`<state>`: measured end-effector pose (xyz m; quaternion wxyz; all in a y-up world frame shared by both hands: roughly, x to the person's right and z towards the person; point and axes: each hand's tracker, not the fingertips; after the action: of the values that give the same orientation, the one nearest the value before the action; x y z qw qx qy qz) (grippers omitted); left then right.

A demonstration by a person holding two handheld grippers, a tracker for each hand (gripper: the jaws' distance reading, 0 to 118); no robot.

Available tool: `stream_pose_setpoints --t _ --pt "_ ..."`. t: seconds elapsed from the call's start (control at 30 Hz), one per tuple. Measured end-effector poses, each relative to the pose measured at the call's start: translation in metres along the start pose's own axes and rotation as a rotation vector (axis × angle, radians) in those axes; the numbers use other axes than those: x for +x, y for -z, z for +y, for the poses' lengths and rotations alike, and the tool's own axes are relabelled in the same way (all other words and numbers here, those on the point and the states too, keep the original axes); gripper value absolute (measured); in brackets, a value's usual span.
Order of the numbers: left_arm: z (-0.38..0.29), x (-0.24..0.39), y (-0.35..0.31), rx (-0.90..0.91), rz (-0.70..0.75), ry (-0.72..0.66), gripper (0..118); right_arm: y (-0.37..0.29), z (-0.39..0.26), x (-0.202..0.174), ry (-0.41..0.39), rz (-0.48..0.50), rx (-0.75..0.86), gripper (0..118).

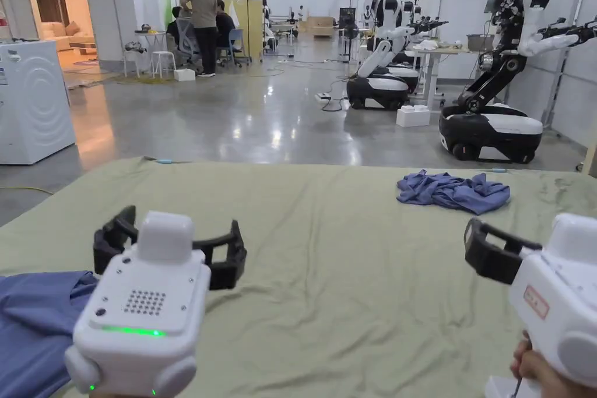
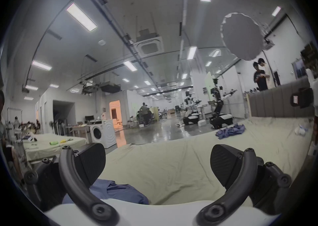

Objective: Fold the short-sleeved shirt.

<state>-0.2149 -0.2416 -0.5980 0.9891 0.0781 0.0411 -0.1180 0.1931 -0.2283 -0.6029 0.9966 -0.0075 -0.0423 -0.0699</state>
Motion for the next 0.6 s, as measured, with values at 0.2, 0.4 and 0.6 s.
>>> stream_pose_setpoints --t 0.2,0.4,0.6 --pt "-0.035 0.009 0.000 -0.104 -0.057 -0.076 118 -0.006 -0.055 0.006 -0.017 -0.006 -0.071 118" --pt "-0.068 0.010 -0.005 -0.143 -0.031 -0.162 118 -0.004 -0.078 -0.003 -0.165 0.056 -0.017 118" --pt "-0.064 0.003 -0.008 -0.139 -0.027 -0.203 118 -0.024 -0.075 -0.037 -0.240 0.052 -0.007 118"
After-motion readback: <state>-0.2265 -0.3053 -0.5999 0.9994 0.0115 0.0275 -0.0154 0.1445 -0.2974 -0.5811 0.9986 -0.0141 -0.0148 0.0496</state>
